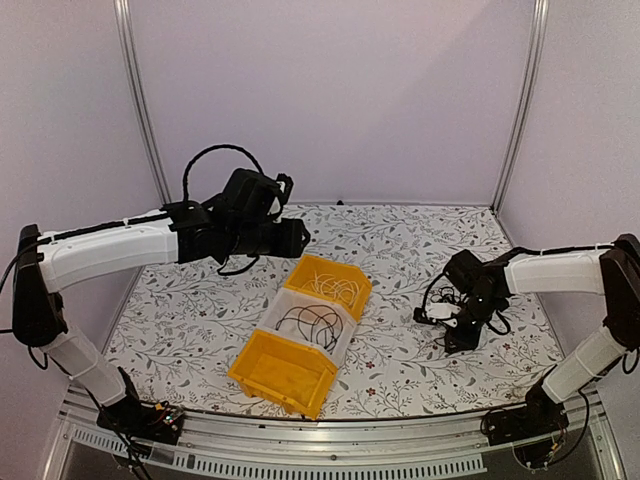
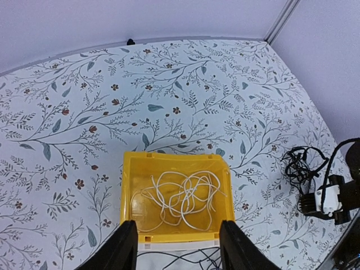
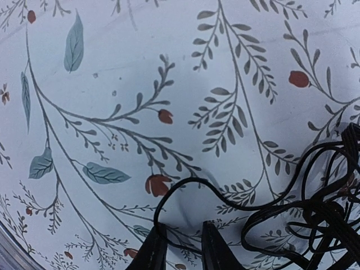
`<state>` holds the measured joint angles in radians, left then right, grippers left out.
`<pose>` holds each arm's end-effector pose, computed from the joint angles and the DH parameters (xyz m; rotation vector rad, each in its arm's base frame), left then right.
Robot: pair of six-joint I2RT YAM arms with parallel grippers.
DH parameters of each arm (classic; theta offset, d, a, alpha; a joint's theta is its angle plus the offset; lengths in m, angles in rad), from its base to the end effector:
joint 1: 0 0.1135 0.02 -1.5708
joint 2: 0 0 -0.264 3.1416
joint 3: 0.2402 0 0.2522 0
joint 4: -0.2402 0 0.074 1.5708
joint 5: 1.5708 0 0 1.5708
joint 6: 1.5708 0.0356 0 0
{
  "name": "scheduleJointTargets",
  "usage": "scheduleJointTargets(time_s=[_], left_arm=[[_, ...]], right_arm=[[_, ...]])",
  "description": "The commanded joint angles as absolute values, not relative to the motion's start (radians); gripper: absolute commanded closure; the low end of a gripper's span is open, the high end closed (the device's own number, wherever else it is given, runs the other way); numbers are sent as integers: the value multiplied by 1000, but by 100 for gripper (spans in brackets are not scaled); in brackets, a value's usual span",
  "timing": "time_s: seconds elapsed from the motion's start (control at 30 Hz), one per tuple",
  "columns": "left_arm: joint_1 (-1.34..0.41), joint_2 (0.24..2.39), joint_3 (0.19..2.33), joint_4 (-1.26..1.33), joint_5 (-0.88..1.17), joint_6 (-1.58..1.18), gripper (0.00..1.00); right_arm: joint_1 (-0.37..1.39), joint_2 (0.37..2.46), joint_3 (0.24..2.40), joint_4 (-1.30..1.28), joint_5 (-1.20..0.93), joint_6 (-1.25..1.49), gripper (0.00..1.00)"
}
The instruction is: Untangle the cables
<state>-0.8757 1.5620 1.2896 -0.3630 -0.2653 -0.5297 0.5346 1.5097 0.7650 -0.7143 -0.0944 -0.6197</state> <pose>0.2358 -0.2682 0.3051 0.2348 2.2130 -0.4987 0.2021 0.1236 0.1463 -1.6561 2.5290 0.1355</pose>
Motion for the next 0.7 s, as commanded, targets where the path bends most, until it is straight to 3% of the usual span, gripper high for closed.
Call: scheduleJointTargets(time_s=[0.0,0.03,0.07,0.3,0.33,0.67], left_arm=[[-866,1537,1280,-342,-259,-544,48],[-865,1537,1277,-338,-259,-544,47],[-866,1536,1279,-336,-256,-544,47],[-930,1540,1275,-157,-194,-351,45],[-983,1567,1299,-96,-177,-250,45],[-1171,1862,1597,103,-67,44,38]], right_arm=[[538,1533,777,-649,-122,-609,88],[539,1529,796,-671,-145,-610,99],[538,1519,832,-705,-178,-608,100],[539,1303,1215,-1039,-396,-702,100],[540,1280,1380,-1126,-388,-738,100],[539,1374,1935,-1243,-400,-673,100]])
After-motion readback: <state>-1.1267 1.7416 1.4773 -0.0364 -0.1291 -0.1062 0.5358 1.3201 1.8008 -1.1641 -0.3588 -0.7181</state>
